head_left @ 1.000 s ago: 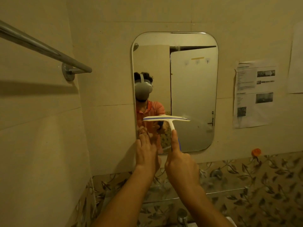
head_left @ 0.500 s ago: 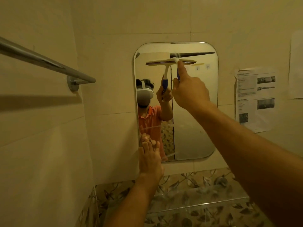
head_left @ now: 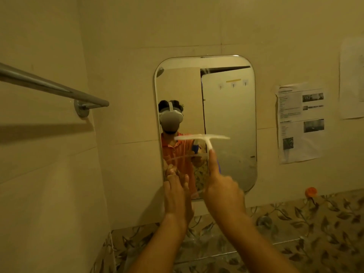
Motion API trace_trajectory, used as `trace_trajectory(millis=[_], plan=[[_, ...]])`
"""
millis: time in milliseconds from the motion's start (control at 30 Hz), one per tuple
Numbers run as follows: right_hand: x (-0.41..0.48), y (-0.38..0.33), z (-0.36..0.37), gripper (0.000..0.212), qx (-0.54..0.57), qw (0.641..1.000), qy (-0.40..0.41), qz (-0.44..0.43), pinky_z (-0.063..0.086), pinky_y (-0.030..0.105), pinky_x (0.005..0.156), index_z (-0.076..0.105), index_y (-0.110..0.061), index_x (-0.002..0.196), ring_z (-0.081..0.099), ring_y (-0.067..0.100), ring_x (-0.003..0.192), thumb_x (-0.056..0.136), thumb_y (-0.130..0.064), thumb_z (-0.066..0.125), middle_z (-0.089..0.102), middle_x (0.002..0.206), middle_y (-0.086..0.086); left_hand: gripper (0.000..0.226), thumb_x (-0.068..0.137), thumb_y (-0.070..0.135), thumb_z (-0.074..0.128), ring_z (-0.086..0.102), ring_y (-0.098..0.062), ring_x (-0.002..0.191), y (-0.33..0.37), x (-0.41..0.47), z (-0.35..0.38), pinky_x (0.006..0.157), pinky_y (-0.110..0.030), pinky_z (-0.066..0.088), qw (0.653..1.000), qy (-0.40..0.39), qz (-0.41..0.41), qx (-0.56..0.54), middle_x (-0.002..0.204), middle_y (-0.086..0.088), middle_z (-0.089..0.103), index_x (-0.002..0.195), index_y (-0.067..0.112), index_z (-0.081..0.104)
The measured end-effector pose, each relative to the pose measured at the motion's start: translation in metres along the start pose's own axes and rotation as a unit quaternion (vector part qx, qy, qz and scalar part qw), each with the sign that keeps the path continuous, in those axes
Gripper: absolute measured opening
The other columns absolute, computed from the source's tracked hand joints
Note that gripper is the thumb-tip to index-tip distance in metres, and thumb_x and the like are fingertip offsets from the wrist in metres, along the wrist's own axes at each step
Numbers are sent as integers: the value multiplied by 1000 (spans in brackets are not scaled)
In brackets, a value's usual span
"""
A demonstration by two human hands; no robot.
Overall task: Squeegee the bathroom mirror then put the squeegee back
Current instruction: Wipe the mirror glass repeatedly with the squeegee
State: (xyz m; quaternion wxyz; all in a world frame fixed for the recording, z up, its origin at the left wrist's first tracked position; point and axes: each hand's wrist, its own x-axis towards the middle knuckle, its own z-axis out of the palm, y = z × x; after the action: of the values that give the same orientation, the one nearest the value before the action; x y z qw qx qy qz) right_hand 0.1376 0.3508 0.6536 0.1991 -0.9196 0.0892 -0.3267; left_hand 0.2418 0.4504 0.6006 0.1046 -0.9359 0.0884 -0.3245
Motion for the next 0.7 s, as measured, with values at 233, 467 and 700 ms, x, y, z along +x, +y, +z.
trace_trajectory(millis=[233, 467, 700], plan=[[-19, 16, 17, 93, -3, 1000, -25, 11, 31, 23, 45, -38, -41, 147, 39, 8, 53, 103, -24, 42, 57, 82, 2, 84, 86, 50, 57, 24, -43, 135, 3, 1, -1, 105, -47, 30, 999, -21, -3, 46, 155, -28, 17, 155, 14, 25], [13, 30, -23, 77, 79, 993, 83, -10, 52, 33, 48, -22, -40, 155, 55, 15, 52, 106, -33, 37, 54, 64, 0, 84, 87, 47, 55, 21, -44, 133, 2, 2, -4, 104, -46, 28, 999, -21, 3, 30, 154, -31, 12, 158, 20, 20], [26, 41, -17, 79, 32, 997, 69, 23, 54, 35, 51, -24, -38, 155, 56, 18, 55, 106, -26, 38, 56, 66, 4, 87, 90, 52, 51, 21, -44, 133, 3, 3, 3, 102, -46, 29, 998, -12, 15, 64, 154, -34, 13, 161, 21, 11]])
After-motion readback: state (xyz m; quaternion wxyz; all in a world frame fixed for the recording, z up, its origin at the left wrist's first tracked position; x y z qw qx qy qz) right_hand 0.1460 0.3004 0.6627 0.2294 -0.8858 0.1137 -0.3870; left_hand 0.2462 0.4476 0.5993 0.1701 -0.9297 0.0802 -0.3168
